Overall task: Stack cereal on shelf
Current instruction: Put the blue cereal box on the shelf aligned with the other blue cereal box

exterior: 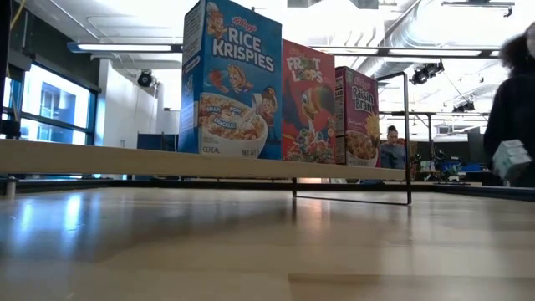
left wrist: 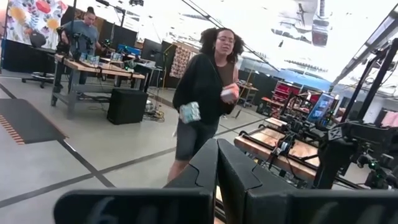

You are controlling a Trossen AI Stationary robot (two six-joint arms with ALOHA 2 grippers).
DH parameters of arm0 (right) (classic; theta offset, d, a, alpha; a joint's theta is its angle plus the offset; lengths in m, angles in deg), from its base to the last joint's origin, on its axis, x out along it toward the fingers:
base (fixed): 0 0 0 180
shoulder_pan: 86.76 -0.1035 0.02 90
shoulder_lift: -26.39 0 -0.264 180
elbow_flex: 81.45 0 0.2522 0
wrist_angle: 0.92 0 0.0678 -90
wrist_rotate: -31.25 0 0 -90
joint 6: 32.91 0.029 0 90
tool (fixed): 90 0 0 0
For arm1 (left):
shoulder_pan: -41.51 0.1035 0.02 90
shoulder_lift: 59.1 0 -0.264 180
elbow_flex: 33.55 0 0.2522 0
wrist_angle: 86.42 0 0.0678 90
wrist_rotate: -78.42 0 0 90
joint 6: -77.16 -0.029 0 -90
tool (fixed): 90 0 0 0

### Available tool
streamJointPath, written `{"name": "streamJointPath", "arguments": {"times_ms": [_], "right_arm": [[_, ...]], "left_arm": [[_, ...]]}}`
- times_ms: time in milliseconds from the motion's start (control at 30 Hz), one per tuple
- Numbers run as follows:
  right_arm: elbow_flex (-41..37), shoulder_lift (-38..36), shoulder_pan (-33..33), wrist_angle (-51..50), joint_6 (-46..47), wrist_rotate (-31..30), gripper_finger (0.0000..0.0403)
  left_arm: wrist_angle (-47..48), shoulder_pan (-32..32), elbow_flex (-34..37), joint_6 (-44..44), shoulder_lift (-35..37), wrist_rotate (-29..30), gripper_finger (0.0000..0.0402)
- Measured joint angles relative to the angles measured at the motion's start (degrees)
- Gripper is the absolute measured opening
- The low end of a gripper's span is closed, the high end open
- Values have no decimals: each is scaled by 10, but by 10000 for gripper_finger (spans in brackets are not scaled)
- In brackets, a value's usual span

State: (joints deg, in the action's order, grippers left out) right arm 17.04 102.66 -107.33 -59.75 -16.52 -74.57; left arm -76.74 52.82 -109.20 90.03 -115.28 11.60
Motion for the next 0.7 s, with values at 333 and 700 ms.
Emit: {"name": "streamJointPath", "arguments": {"times_ms": [333, 700], "right_arm": [[205, 235, 68, 0, -134, 88, 103], [303, 363, 85, -60, -191, 120, 103]], "left_arm": [[29, 0, 0, 5, 0, -1, 0], [99, -19, 0, 62, 3, -80, 1]]}}
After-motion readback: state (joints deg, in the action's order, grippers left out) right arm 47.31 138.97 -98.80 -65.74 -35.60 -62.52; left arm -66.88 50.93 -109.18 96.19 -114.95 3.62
